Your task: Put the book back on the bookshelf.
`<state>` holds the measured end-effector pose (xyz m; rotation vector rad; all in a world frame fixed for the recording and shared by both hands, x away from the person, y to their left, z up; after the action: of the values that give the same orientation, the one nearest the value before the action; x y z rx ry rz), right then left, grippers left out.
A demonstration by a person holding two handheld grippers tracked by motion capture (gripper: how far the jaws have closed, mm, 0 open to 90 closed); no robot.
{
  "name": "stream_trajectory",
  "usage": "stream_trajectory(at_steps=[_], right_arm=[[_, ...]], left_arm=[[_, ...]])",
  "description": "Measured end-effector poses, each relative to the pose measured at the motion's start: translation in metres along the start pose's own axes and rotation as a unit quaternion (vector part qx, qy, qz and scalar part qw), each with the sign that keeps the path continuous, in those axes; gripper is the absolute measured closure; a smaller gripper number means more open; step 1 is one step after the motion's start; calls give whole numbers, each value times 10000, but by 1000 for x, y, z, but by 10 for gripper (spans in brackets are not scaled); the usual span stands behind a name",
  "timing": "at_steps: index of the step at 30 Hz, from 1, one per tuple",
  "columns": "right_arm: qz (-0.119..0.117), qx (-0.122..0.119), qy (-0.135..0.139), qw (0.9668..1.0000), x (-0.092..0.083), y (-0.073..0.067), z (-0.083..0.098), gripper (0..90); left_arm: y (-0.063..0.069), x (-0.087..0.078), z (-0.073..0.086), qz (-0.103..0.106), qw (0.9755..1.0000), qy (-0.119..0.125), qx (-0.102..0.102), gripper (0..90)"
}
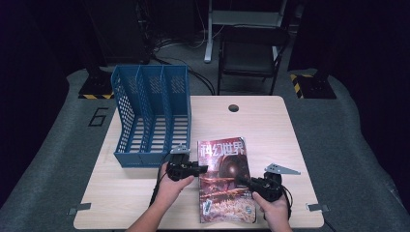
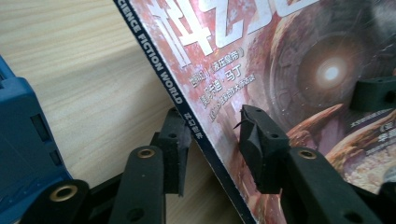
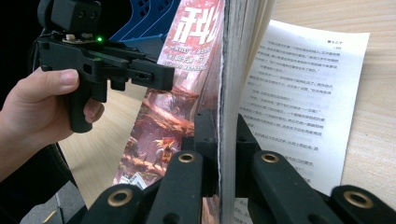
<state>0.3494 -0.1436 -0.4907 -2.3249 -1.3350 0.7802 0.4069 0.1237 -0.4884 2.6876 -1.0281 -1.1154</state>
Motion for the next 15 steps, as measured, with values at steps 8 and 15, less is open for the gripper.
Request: stream_trajectory(at_steps=[8,15], right_arm=[[52,90,-28,9999,-1,2,0,855],[59,44,-28,10000,-1,2,-2,854]], left_arm=[[5,-12,-5,120,9999,40,113,720],[12,-22,-10,71,9995,152,285,741]])
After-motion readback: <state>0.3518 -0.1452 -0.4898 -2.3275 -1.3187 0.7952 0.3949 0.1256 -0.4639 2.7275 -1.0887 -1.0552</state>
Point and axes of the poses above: each handheld gripper's, and its own axes: x roughly forward along the jaws, z roughly out of its underside, y roughly to its right, the point moved 3 cm from there along x, roughly forward along the jaws, and after that the axes turned 11 degrees about -z, right-handed, at the moved point
